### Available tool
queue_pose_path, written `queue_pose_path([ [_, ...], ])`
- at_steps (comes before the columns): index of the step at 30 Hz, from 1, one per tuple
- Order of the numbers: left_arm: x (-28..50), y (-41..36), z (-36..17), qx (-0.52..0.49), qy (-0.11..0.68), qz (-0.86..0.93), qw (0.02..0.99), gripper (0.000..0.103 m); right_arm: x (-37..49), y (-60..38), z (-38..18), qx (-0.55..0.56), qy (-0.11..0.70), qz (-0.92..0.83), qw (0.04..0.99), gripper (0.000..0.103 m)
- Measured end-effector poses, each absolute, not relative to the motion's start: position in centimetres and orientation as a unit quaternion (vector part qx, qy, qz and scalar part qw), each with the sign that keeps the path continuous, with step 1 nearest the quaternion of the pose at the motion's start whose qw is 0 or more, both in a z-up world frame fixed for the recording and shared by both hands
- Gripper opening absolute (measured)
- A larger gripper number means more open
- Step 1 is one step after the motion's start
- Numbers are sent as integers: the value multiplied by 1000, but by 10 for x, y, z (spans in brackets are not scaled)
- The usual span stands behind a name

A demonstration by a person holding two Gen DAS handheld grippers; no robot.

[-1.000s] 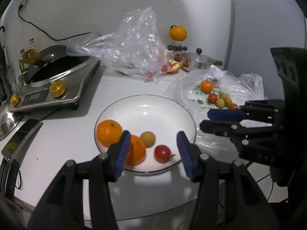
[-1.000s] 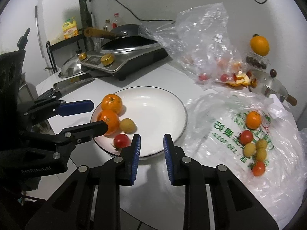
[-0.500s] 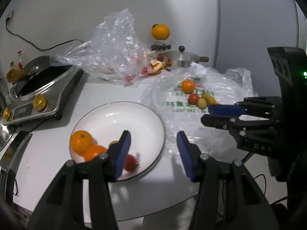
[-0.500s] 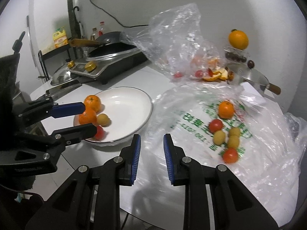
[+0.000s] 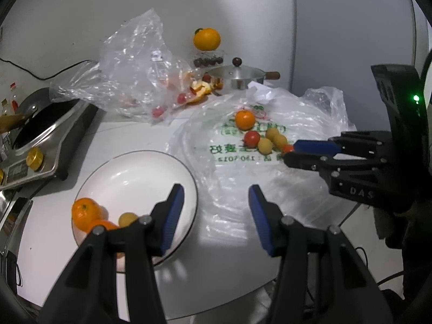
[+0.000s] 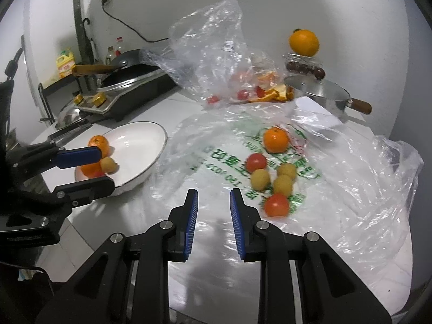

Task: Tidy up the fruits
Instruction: 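Move both open tools back over the fruit on the plastic bag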

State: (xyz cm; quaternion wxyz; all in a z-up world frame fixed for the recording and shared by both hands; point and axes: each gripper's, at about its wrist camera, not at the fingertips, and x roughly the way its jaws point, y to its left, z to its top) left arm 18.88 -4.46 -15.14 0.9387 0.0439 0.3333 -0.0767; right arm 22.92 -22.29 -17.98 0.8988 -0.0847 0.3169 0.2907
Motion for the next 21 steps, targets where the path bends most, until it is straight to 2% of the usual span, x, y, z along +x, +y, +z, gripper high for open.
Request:
queue_pose_path([
  [21, 232, -82, -169, 69, 351, -72, 931, 51, 267, -260, -200, -84, 335, 260, 902, 26],
])
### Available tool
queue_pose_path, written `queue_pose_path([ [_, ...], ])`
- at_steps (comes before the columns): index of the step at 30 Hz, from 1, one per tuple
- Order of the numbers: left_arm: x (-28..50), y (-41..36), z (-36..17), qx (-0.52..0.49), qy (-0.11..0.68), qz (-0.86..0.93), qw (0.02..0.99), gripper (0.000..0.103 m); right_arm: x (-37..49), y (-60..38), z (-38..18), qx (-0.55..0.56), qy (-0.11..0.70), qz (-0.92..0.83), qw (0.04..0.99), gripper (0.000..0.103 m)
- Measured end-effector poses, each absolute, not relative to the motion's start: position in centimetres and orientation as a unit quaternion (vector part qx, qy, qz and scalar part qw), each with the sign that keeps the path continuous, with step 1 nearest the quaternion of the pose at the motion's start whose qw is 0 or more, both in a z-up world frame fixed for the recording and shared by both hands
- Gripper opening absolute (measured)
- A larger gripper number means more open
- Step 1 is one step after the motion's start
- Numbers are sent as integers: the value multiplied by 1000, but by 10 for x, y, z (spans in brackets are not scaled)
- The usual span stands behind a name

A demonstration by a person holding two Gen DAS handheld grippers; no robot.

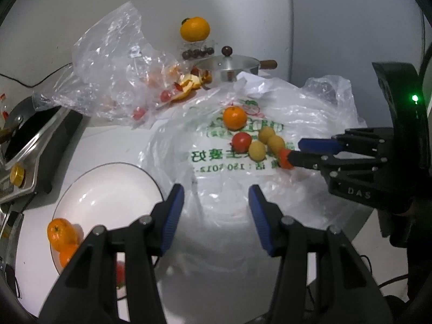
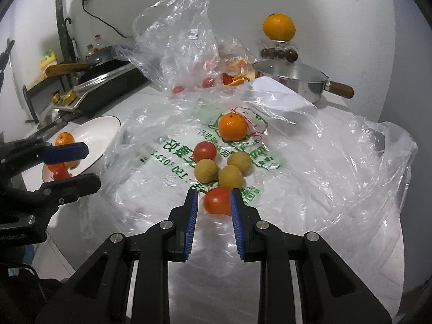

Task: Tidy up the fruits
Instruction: 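Move both open tools back over the fruit on the plastic bag, then grasp a small yellow fruit with the left tool while the right tool grasps a red tomato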

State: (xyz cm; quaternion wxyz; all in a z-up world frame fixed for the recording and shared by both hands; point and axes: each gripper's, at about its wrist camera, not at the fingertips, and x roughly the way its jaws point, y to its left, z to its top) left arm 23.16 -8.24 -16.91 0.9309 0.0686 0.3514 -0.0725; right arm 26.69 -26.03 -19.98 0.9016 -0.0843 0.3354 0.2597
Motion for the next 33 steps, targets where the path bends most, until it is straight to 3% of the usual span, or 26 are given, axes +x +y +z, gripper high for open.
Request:
queue_pose_path([
  [20, 263, -101, -179, 79, 364, -64, 926, 51, 284, -258, -214, -93, 356, 278, 887, 30],
  [33, 291, -123, -187, 87, 370, -87, 921, 51, 283, -282, -195, -84, 322, 278, 901, 30],
])
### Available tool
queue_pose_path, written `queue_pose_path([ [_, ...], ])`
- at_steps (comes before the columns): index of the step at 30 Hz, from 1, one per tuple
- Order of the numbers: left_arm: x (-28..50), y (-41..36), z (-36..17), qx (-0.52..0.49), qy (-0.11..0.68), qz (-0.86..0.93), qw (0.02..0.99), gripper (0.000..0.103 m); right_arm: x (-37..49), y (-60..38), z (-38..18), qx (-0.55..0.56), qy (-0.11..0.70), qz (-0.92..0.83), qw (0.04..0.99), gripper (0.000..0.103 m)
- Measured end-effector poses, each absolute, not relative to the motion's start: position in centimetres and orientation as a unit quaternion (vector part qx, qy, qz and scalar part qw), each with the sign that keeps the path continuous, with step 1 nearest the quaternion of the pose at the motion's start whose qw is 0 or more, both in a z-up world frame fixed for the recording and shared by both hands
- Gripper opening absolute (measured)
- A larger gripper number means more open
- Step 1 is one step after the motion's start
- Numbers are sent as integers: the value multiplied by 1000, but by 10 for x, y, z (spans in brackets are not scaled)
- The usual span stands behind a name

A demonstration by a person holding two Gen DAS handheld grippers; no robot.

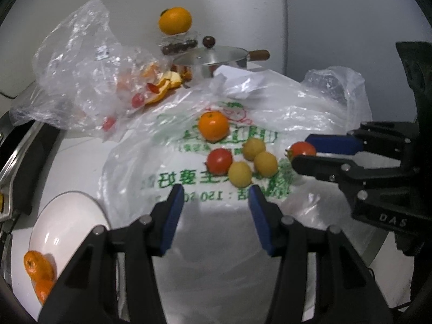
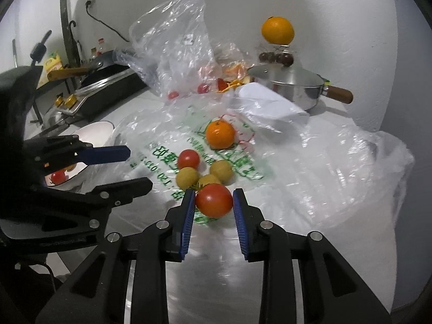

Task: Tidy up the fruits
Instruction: 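Grasp a small yellow fruit with the left tool while the right tool grasps a red tomato, then carry the yellow fruit and red tomato over the white plate with both tools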

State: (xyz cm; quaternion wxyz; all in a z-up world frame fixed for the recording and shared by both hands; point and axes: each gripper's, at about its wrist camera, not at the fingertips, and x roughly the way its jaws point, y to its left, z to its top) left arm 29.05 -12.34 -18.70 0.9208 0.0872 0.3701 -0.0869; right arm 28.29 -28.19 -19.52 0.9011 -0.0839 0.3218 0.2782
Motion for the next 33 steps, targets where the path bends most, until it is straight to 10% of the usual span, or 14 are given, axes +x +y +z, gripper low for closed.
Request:
queue_pose_path([
  [33, 322, -147, -208, 88, 405, -131, 900, 24, 294, -303, -197, -66, 326, 266, 905, 30],
])
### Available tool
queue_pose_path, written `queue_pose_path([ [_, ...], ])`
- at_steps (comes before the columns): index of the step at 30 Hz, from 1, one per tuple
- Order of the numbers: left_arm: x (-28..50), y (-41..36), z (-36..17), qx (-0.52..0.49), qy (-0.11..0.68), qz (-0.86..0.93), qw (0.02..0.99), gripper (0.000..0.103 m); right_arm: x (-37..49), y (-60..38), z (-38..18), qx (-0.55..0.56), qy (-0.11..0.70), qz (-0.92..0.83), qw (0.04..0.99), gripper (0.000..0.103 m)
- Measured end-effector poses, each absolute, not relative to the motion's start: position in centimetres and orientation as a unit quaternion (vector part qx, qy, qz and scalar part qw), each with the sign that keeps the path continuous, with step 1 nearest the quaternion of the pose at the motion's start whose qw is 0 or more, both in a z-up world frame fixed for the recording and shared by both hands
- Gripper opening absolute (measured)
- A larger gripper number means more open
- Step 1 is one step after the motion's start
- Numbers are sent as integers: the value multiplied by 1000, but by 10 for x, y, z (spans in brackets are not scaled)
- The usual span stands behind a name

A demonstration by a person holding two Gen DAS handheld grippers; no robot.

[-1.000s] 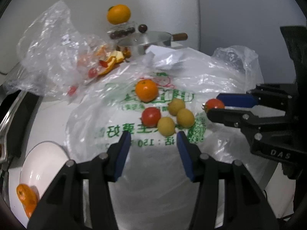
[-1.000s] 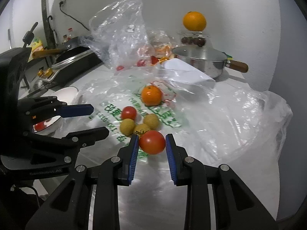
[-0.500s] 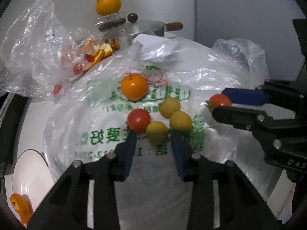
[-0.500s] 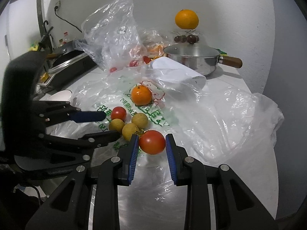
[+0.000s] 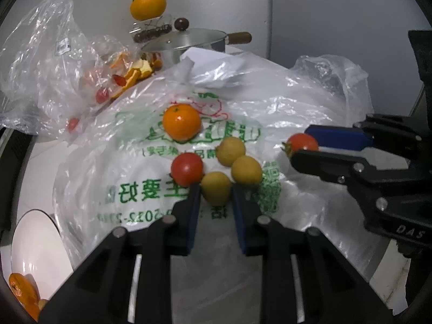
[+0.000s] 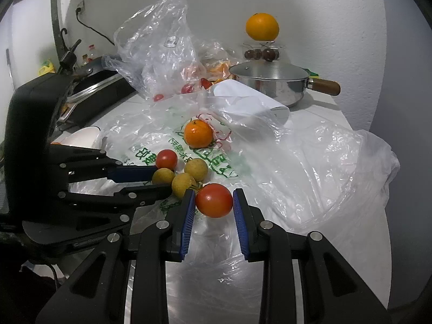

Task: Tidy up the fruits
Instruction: 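Carry the yellow fruit and red tomato over the white plate with both tools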

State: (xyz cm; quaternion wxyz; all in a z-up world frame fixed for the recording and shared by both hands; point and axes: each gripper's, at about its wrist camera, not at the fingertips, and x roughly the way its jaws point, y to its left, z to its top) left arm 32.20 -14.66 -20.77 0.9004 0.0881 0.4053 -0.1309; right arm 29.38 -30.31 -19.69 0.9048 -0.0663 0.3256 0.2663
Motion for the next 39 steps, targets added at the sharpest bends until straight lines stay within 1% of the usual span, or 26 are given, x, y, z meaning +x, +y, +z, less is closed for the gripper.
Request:
queue_pose_path([
  [17, 283, -122, -182, 65, 380, -135, 913, 24, 272, -280, -181, -83, 316, 267, 906, 30],
  [39, 248, -72, -167, 46, 357, -126, 924, 24, 244, -226, -165, -115, 305, 278, 903, 30],
])
